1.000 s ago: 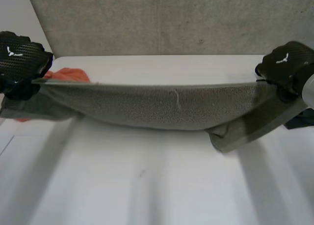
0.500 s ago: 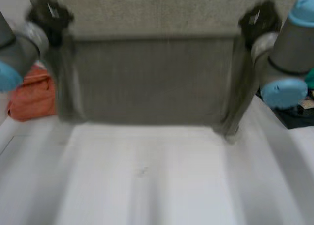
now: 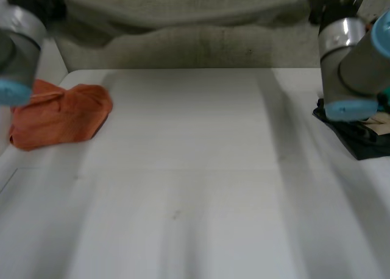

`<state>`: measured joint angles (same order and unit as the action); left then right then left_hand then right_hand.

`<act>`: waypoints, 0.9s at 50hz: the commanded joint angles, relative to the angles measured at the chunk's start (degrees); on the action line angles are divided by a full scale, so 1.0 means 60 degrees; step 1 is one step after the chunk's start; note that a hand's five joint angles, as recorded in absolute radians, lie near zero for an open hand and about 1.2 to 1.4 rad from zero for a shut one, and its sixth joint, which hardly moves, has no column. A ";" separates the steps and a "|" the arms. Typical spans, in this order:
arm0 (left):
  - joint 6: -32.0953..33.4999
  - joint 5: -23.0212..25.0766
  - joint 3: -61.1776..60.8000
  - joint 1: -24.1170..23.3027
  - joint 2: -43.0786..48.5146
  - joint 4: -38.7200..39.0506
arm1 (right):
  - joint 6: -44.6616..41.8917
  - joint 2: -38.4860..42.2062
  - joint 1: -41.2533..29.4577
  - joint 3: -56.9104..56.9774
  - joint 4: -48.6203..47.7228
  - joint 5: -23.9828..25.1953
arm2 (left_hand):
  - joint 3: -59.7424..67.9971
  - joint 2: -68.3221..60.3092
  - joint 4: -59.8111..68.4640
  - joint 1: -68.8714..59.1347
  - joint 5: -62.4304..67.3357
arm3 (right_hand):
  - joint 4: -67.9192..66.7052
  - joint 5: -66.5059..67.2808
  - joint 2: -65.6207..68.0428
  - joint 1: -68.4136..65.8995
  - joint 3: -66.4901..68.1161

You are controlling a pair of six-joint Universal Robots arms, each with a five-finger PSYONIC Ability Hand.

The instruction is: Fold the laundry.

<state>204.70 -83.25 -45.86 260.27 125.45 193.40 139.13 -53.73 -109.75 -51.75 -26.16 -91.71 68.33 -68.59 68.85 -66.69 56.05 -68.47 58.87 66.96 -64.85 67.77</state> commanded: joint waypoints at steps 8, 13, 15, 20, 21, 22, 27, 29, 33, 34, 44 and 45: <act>0.2002 0.0793 -0.3369 -0.0224 0.0875 -0.0341 | -0.0043 0.0988 0.0244 -0.1685 0.2641 0.0021 | 0.1945 -0.1901 0.1858 -0.2218 0.2325 | -0.1922 0.1856 0.2173 -0.2524 0.2038; 0.3249 0.0896 -0.4498 -0.0283 0.0041 -0.1381 | -0.0423 0.0505 0.0274 -0.2521 0.4240 0.0036 | 0.1945 -0.1901 0.1858 -0.2218 0.2325 | -0.1922 0.1856 0.2173 -0.2524 0.2038; 0.3789 0.0882 -0.5155 -0.0254 -0.0616 -0.2097 | -0.0788 0.0009 0.0376 -0.3089 0.5407 -0.0008 | 0.1945 -0.1901 0.1858 -0.2218 0.2325 | -0.1922 0.1856 0.2173 -0.2524 0.2038; 0.4905 0.0838 -0.6534 -0.0151 -0.1907 -0.4236 | -0.1477 -0.1486 0.0683 -0.4702 0.7566 0.0108 | 0.1945 -0.1901 0.1858 -0.2218 0.2325 | -0.1922 0.1856 0.2173 -0.2524 0.2038; 0.5124 0.0867 -0.6783 -0.0107 -0.2127 -0.4675 | -0.1580 -0.1779 0.0742 -0.4995 0.7757 0.0196 | 0.1945 -0.1901 0.1858 -0.2218 0.2325 | -0.1922 0.1856 0.2173 -0.2524 0.2038; 0.5358 0.0867 -0.7017 -0.0078 -0.2347 -0.5057 | -0.1726 -0.2057 0.0800 -0.5288 0.7904 0.0298 | 0.1945 -0.1901 0.1858 -0.2218 0.2325 | -0.1922 0.1856 0.2173 -0.2524 0.2038; 0.6880 0.0896 -0.8393 0.0243 -0.3576 -0.7079 | -0.3407 -0.3857 0.1399 -0.6971 0.8257 0.0782 | 0.1945 -0.1901 0.1858 -0.2218 0.2325 | -0.1922 0.1856 0.2173 -0.2524 0.2038; 0.7147 0.0940 -0.8572 0.0332 -0.3769 -0.7185 | -0.3923 -0.4168 0.1606 -0.7209 0.8169 0.0928 | 0.1945 -0.1901 0.1858 -0.2218 0.2325 | -0.1922 0.1856 0.2173 -0.2524 0.2038; 0.7236 0.1101 -0.8076 0.0187 -0.3741 -0.7010 | -0.4117 -0.3980 0.1578 -0.7093 0.7511 0.1178 | 0.1945 -0.1901 0.1858 -0.2218 0.2325 | -0.1922 0.1856 0.2173 -0.2524 0.2038; 0.6975 0.1116 -0.7697 0.0041 -0.3581 -0.6806 | -0.3811 -0.3689 0.1476 -0.6817 0.7147 0.1164 | 0.1945 -0.1901 0.1858 -0.2218 0.2325 | -0.1922 0.1856 0.2173 -0.2524 0.2038; 0.5171 0.0706 -0.4547 -0.0692 -0.1062 -0.4637 | -0.1568 -0.1520 0.0919 -0.4458 0.5094 0.0461 | 0.1945 -0.1901 0.1858 -0.2218 0.2325 | -0.1922 0.1856 0.2173 -0.2524 0.2038; 0.5098 0.0648 -0.4269 -0.0751 -0.0813 -0.4491 | -0.1407 -0.1329 0.0860 -0.4282 0.4919 0.0417 | 0.1945 -0.1901 0.1858 -0.2218 0.2325 | -0.1922 0.1856 0.2173 -0.2524 0.2038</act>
<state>240.48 -77.26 -82.81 258.22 110.83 159.02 123.07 -69.41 -102.65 -85.68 10.31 -86.60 68.33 -68.59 68.87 -66.69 56.05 -68.47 58.86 66.96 -64.85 67.77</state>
